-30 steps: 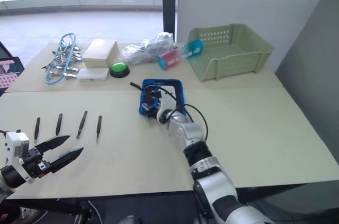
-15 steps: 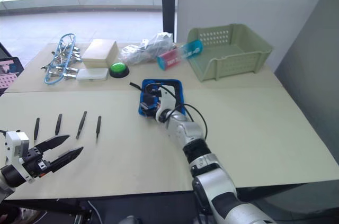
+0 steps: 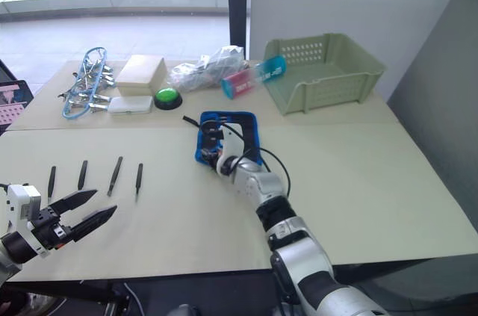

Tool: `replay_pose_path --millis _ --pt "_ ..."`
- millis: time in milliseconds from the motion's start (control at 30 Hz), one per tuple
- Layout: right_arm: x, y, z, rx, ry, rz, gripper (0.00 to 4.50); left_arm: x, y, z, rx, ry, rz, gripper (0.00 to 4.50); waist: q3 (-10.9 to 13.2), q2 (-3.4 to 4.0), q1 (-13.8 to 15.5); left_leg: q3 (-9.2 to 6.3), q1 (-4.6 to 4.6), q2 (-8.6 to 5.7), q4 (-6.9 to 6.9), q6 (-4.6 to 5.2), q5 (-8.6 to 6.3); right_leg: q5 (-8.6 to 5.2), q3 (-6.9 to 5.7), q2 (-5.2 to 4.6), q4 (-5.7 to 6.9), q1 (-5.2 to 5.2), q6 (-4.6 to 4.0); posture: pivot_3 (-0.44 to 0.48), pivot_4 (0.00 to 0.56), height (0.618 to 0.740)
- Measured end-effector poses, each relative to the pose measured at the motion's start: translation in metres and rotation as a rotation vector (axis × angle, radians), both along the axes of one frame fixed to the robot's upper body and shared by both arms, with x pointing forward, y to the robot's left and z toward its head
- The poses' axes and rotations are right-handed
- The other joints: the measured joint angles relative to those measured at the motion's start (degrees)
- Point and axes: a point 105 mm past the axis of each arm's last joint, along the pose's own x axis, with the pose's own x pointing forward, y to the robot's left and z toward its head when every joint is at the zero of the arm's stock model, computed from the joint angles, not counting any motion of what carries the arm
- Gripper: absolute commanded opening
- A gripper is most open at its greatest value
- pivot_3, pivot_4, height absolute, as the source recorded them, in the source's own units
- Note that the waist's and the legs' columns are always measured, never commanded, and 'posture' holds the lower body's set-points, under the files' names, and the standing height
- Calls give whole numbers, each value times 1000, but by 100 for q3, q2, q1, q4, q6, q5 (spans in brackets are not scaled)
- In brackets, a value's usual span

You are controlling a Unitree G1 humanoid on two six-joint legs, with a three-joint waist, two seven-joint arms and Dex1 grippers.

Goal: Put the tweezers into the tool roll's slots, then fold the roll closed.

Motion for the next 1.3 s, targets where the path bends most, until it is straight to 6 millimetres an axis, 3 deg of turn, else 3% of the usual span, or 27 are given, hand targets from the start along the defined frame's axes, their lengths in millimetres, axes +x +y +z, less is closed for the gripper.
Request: replay_pose_path --millis 133,433,533,633,700,767,933,1200,1300 --pt "1 -1 -2 8 12 -8 21 0 -1 0 -12 6 3 4500 0 0 2 0 0 0 0 0 0 0 0 0 0 0 0 0 150 722" --pt "1 0 0 11 -17 -7 21 1 -4 1 -13 8 1 4500 0 1 0 0 0 0 0 0 0 0 0 0 0 0 0 0 150 722" --pt "-4 9 3 -41 -69 50 21 1 -4 0 -15 14 5 4500 1 1 -6 1 -2 0 0 0 0 0 0 0 0 -6 0 0 150 722" --pt "-18 28 19 -121 -204 179 21 2 -6 -1 -17 22 2 4500 0 1 -12 7 -9 4 -2 0 0 0 1 1 3 -22 0 0 150 722" --pt "-39 44 28 -196 -329 309 21 2 -9 -1 -23 32 -7 4500 -2 -2 -7 11 -19 6 -3 0 0 0 1 0 18 -42 0 0 150 722" --pt "-57 49 20 -276 -389 416 21 4 -12 -1 -30 32 -11 4500 -2 -3 11 11 -25 6 -1 0 0 0 1 -1 32 -54 0 0 150 722" --pt "-72 6 -14 -482 -436 522 21 5 -14 -6 -31 59 -8 4500 -3 -5 135 13 -49 4 16 -3 2 0 1 -2 23 -64 0 0 150 722" --pt "-91 -52 -27 -670 -565 641 21 23 -24 -6 23 56 -79 4500 -3 -7 186 25 -47 8 9 -16 10 0 0 -2 17 -73 -1 0 150 722" --pt "-101 -60 -25 -686 -614 696 21 31 -29 -5 29 52 -113 4500 -4 -8 188 28 -46 9 10 -16 10 0 0 -1 16 -74 -1 0 150 722"
